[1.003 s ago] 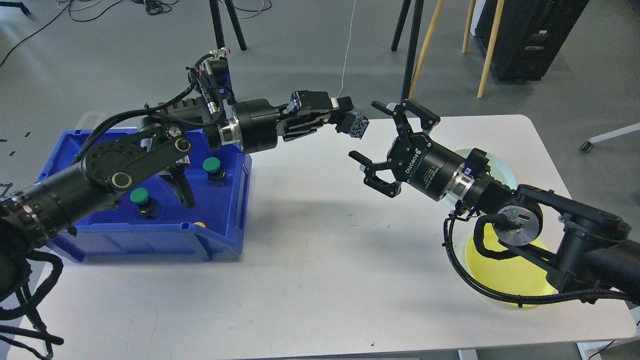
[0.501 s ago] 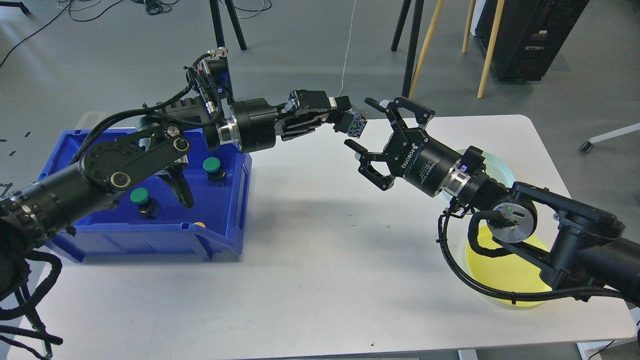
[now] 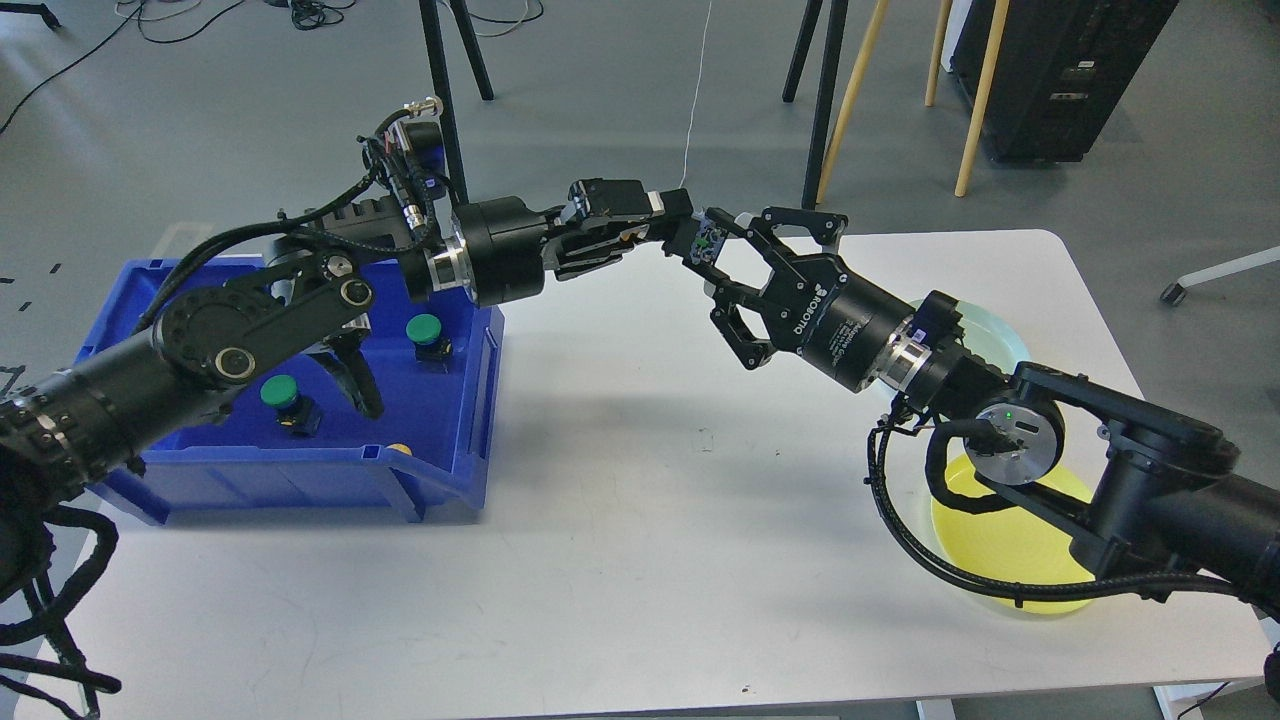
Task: Pass button and place on color plate
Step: 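Open the left gripper and pull the right gripper away holding the button, then lower the button onto the yellow plate and open the right gripper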
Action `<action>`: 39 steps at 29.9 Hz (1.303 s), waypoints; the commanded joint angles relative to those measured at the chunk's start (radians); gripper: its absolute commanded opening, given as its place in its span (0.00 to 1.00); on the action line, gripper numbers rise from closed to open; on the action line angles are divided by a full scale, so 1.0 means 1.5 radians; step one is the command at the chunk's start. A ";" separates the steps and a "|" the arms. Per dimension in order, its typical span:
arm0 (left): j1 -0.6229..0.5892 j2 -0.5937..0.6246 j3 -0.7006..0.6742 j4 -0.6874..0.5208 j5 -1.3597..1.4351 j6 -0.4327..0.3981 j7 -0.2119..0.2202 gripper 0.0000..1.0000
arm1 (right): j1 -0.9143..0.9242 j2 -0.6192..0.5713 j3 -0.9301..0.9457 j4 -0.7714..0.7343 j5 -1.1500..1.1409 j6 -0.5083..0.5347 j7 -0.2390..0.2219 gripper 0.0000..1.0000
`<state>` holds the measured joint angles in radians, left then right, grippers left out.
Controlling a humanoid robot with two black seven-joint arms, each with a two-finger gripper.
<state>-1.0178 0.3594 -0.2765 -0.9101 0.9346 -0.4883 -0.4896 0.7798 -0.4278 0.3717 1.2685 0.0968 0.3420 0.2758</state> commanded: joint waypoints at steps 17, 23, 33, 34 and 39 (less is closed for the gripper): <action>0.018 0.001 -0.047 0.000 -0.049 0.000 0.001 0.80 | -0.005 -0.002 0.003 0.006 -0.002 -0.003 0.001 0.01; 0.025 0.010 -0.047 -0.001 -0.058 0.000 0.001 0.87 | -0.010 -0.005 0.006 0.004 -0.001 -0.004 0.002 0.01; 0.027 0.082 -0.048 -0.001 -0.062 0.000 0.001 0.90 | -0.267 -0.126 0.224 0.132 0.014 -0.025 0.012 0.00; 0.030 0.097 -0.048 -0.001 -0.062 0.000 0.001 0.91 | -0.336 -0.130 0.277 0.152 0.027 -0.032 0.012 0.00; 0.034 0.168 -0.035 -0.002 -0.046 0.000 0.001 0.92 | -0.649 -0.120 0.487 0.220 0.074 -0.098 0.011 0.00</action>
<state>-0.9680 0.5558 -0.3408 -0.9113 0.8460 -0.4889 -0.4891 0.0522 -0.6192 0.9500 1.5476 0.1749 0.2507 0.2942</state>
